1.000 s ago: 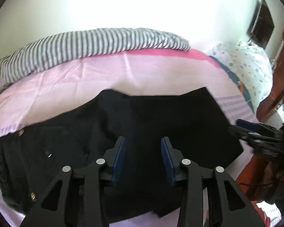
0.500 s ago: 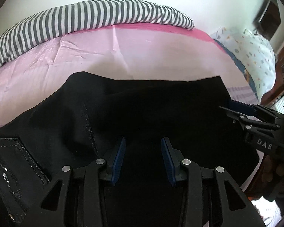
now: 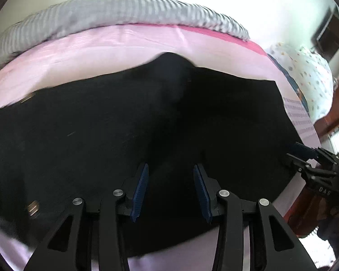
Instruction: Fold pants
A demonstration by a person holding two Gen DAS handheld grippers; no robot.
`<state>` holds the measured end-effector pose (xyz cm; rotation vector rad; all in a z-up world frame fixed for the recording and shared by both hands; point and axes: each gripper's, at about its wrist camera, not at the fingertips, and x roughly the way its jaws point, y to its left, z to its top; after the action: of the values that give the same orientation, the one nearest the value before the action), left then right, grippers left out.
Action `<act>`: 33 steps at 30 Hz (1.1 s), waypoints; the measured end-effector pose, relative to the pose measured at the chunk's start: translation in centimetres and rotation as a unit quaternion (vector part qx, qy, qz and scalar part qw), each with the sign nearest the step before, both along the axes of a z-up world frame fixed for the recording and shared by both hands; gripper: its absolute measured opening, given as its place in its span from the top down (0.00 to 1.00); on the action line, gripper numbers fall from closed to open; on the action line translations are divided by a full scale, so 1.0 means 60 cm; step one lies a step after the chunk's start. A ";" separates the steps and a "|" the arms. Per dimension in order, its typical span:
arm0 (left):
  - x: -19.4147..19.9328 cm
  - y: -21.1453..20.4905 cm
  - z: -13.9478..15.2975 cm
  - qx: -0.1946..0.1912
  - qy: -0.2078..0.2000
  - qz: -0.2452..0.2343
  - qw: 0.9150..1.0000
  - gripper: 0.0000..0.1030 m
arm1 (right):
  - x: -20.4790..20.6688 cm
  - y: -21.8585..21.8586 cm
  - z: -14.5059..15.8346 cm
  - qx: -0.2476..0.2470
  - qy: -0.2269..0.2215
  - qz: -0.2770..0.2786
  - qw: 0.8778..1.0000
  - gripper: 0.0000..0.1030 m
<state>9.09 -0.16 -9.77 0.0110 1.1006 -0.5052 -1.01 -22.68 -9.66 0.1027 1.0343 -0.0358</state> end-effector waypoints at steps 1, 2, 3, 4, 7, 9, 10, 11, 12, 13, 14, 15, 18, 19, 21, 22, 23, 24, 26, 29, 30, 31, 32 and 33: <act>-0.008 0.024 0.006 -0.005 -0.003 0.013 1.000 0.58 | -0.003 0.010 0.000 0.005 0.002 0.002 1.000 0.44; -0.015 0.047 0.012 -0.011 -0.005 0.026 1.000 0.58 | -0.003 0.018 0.000 0.007 0.003 0.004 1.000 0.44; -0.023 0.074 0.019 -0.019 -0.009 0.043 0.999 0.57 | -0.004 0.026 0.000 0.009 0.003 0.005 1.000 0.44; -0.027 0.093 0.025 -0.028 -0.011 0.057 0.998 0.56 | -0.004 0.033 -0.001 0.013 0.004 0.007 1.000 0.44; -0.040 0.177 0.039 -0.072 -0.011 0.120 0.990 0.52 | 0.001 0.055 -0.001 0.026 0.008 0.013 1.000 0.44; -0.048 0.229 0.045 -0.104 -0.011 0.155 0.982 0.50 | 0.006 0.066 0.001 0.049 0.011 0.019 0.999 0.43; -0.050 0.247 0.048 -0.121 -0.007 0.167 0.979 0.47 | 0.010 0.070 0.003 0.067 0.014 0.018 0.997 0.42; -0.052 0.271 0.049 -0.145 -0.002 0.183 0.972 0.47 | 0.012 0.073 0.005 0.082 0.015 0.017 0.996 0.37; -0.056 0.293 0.047 -0.168 0.003 0.201 0.965 0.46 | 0.015 0.076 0.008 0.097 0.013 0.014 0.995 0.35; -0.058 0.309 0.046 -0.187 0.007 0.213 0.959 0.44 | 0.018 0.078 0.012 0.110 0.010 0.009 0.994 0.33; -0.060 0.325 0.043 -0.209 0.013 0.225 0.952 0.43 | 0.020 0.079 0.015 0.119 0.008 0.006 0.993 0.33; -0.062 0.340 0.038 -0.222 0.020 0.239 0.945 0.43 | 0.025 0.081 0.019 0.128 0.008 0.003 0.992 0.32; -0.067 0.378 0.019 -0.255 0.042 0.277 0.926 0.43 | 0.038 0.087 0.029 0.141 0.003 -0.007 0.990 0.31; -0.070 0.388 0.012 -0.267 0.051 0.287 0.918 0.43 | 0.039 0.089 0.032 0.138 0.001 -0.010 0.990 0.30; -0.077 0.403 -0.002 -0.286 0.066 0.303 0.907 0.43 | 0.041 0.090 0.038 0.136 -0.003 -0.015 0.991 0.30; -0.078 0.410 -0.009 -0.296 0.073 0.308 0.901 0.43 | 0.042 0.090 0.039 0.141 -0.004 -0.019 0.990 0.29; -0.077 0.416 -0.017 -0.310 0.083 0.312 0.894 0.43 | 0.041 0.088 0.039 0.144 -0.003 -0.022 0.989 0.28; -0.073 0.422 -0.023 -0.320 0.090 0.317 0.888 0.43 | 0.044 0.087 0.038 0.147 -0.002 -0.025 0.989 0.28; -0.070 0.432 -0.035 -0.337 0.103 0.331 0.875 0.43 | 0.045 0.086 0.036 0.155 0.000 -0.031 0.987 0.28; -0.070 0.439 -0.049 -0.349 0.114 0.342 0.865 0.43 | 0.043 0.084 0.037 0.161 -0.002 -0.034 0.986 0.28; -0.069 0.440 -0.053 -0.349 0.117 0.345 0.864 0.43 | 0.041 0.084 0.038 0.159 -0.003 -0.034 0.987 0.28; -0.068 0.440 -0.058 -0.349 0.119 0.348 0.862 0.43 | 0.041 0.084 0.038 0.157 -0.004 -0.033 0.987 0.28; -0.066 0.439 -0.060 -0.349 0.121 0.347 0.862 0.43 | 0.041 0.085 0.039 0.155 -0.004 -0.032 0.987 0.28; -0.065 0.437 -0.063 -0.350 0.121 0.346 0.862 0.43 | 0.042 0.085 0.039 0.154 -0.004 -0.032 0.987 0.28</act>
<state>5.20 26.06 -13.55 -1.0815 1.0225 -0.2244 1.49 -17.56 -7.32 0.4174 1.0217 0.0675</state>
